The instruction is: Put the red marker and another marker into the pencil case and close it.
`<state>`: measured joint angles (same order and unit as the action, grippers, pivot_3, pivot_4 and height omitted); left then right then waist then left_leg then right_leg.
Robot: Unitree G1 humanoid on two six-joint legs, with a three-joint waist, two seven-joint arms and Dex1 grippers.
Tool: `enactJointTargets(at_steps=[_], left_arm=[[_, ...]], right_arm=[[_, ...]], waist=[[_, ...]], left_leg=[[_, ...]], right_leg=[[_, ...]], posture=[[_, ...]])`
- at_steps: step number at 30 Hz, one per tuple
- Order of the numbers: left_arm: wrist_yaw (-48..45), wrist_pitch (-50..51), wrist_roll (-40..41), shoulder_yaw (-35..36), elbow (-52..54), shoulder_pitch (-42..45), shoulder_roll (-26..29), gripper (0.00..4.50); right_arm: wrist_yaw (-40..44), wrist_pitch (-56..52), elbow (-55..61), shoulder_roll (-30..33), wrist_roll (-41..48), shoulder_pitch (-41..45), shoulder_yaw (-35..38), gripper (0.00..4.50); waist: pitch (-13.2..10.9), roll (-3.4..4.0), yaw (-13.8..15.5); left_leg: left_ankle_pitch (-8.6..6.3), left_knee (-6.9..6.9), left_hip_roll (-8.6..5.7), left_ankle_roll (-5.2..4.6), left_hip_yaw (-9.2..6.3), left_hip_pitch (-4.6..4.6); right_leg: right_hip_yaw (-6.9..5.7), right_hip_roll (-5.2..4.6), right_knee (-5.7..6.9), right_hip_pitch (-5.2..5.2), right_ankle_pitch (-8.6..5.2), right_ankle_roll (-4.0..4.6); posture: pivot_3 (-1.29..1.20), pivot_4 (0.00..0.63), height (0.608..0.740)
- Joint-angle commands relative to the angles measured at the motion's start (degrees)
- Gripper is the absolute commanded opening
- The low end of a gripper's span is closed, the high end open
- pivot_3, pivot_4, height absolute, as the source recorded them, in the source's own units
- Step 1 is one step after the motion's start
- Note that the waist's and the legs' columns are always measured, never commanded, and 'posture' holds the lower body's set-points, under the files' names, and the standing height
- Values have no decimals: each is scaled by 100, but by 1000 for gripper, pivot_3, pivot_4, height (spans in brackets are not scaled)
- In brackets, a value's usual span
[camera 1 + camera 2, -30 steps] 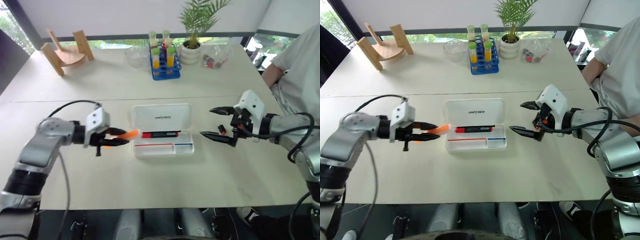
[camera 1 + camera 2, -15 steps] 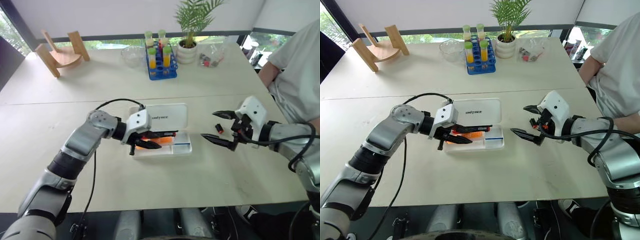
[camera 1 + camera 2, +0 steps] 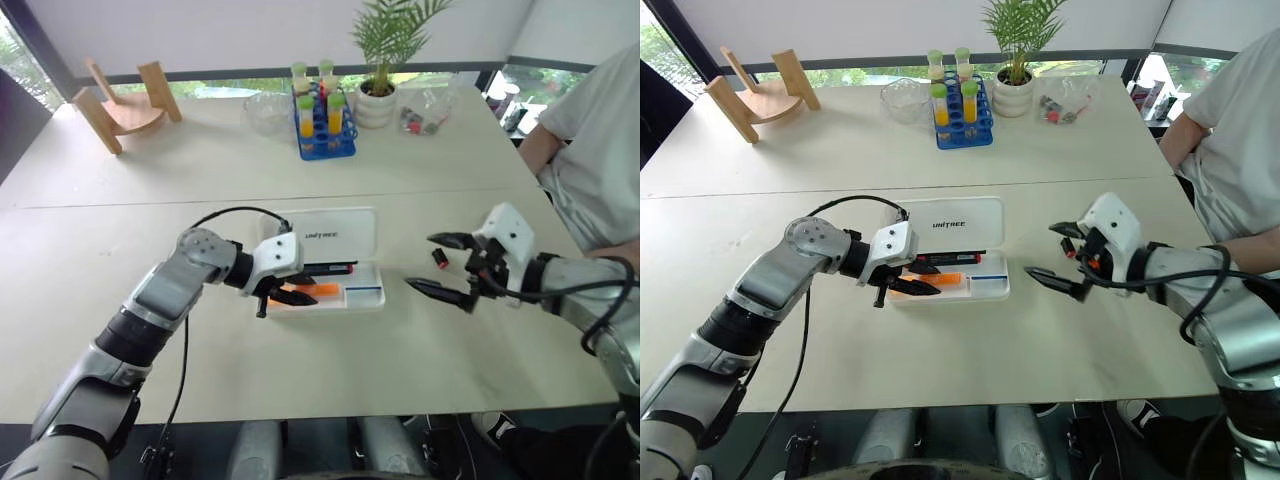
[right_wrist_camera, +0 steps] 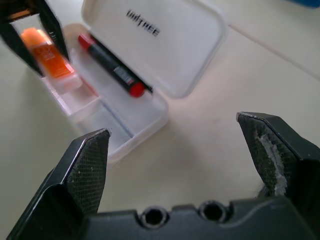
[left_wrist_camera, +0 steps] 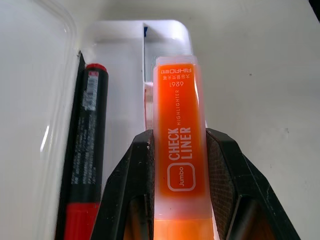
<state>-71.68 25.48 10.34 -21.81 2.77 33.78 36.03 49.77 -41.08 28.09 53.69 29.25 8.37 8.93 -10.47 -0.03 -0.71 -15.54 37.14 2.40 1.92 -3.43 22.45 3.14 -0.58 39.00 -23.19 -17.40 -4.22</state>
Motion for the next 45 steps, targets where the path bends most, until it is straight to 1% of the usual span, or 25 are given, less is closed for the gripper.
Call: enactJointTargets(at_steps=[1,5,18,19,21,24,25,30,35,36,38,40,42,45], left_arm=[[49,-154,-123,-4,64,66,-6,816],[84,-210,-208,-35,12,67,-65,816],[127,-367,-475,-163,-206,119,-242,816],[120,-363,-483,-166,-204,117,-245,1876],[84,-329,-467,-169,-183,109,-234,2737],[22,-151,-353,-60,-44,105,-162,4262],[9,-96,-322,-23,3,101,-145,4462],[96,423,92,433,343,159,-58,4462],[372,900,1213,1797,835,66,-34,4462],[415,1001,1371,1976,928,32,0,4462],[394,1070,1659,2310,1176,-127,162,4462],[321,1284,2113,2966,1538,-472,530,4462],[310,1467,2465,3453,1805,-775,836,4462],[309,1574,2749,3774,2014,-1138,1168,4462]], right_arm=[[425,16,373,201,454,-129,525,4500],[455,-3,406,236,553,-114,545,4500],[271,-106,456,201,587,40,411,4500],[269,-113,464,203,601,32,424,4500],[273,-123,473,211,619,19,445,4500],[271,-120,455,227,615,6,458,4500],[269,-120,450,229,614,4,462,4500],[233,-111,406,234,560,14,446,4500],[-178,-1,-93,110,45,257,156,4500],[-242,-5,-183,83,-24,304,99,4500],[-393,25,-375,68,-280,417,-116,4500],[-735,-323,-726,-64,-564,782,-531,4500],[-964,-680,-1051,-201,-750,1109,-838,4500],[-1100,-911,-1402,-310,-979,1392,-1121,4500]], waist=[[0,-1,-3],[-1,-1,-36],[-1,-1,-10],[-1,-1,-10],[-1,-1,-10],[-1,-1,-20],[-1,-1,-19],[-2,-3,-15],[-3,-4,-37],[-3,-4,-38],[-3,-4,-49],[-3,-4,-82],[-6,-6,-131],[-7,-9,-129]], left_leg=[[0,2,0,0,0,1],[0,4,0,0,1,-6],[0,4,-1,0,0,-5],[0,4,-1,0,0,-5],[0,4,0,0,0,-6],[0,2,0,0,0,-5],[0,2,0,0,-1,-5],[0,4,0,0,-1,-4],[0,3,1,0,-1,-5],[0,3,2,0,-1,-6],[0,2,2,1,0,-6],[0,-3,3,1,1,-7],[2,-6,7,3,0,-6],[4,-5,7,6,-2,-5]], right_leg=[[0,0,0,0,0,0],[1,1,0,7,1,-1],[0,-1,0,8,0,-1],[0,0,0,8,0,-1],[0,0,0,8,0,-1],[0,0,0,7,0,-1],[0,1,0,6,0,-1],[0,0,0,7,0,-1],[0,0,0,6,0,-1],[0,0,0,6,0,-1],[0,0,0,6,0,-1],[0,1,0,3,0,0],[1,2,1,-1,-1,1],[0,-1,2,-1,0,1]], posture=[[0,150,740],[0,150,740],[0,150,740],[0,150,740],[0,150,740],[0,150,740],[0,150,740],[0,150,740],[0,150,740],[0,150,740],[0,150,740],[0,150,740],[0,150,740],[0,150,740]])
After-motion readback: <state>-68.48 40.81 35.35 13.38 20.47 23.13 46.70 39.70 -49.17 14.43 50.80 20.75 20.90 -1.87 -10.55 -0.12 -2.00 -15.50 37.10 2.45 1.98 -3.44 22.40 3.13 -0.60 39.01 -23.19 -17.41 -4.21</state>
